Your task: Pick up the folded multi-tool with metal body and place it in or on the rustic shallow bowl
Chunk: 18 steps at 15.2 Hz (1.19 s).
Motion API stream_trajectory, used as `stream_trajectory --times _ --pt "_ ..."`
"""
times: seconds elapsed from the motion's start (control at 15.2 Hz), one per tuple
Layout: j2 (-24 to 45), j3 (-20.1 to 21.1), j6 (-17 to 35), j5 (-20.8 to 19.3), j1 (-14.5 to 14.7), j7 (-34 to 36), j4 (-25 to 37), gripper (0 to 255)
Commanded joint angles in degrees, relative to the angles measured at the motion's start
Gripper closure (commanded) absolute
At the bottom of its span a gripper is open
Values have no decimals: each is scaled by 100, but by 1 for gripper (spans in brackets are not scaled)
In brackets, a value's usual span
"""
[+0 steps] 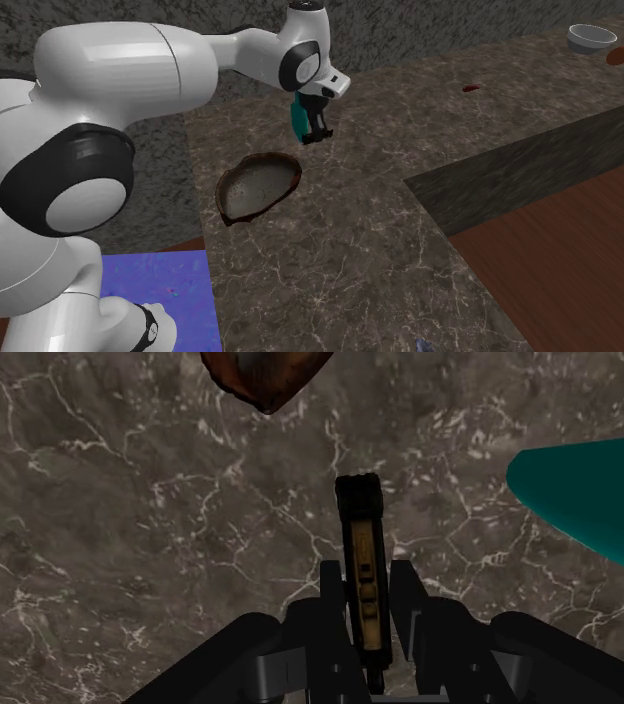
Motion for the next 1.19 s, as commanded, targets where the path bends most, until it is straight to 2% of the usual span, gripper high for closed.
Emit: stream_trajectory --times 0.0,0.59,0.86,1.12 --pt "-58 15 -143 40 -5 -24 92 255" --pt "-148 48 -761 120 9 -97 638 255" --pt "-1220 132 -467 700 -224 -294 -559 255" --pt "-2274 89 -345 1309 -255 -562 -1568 255"
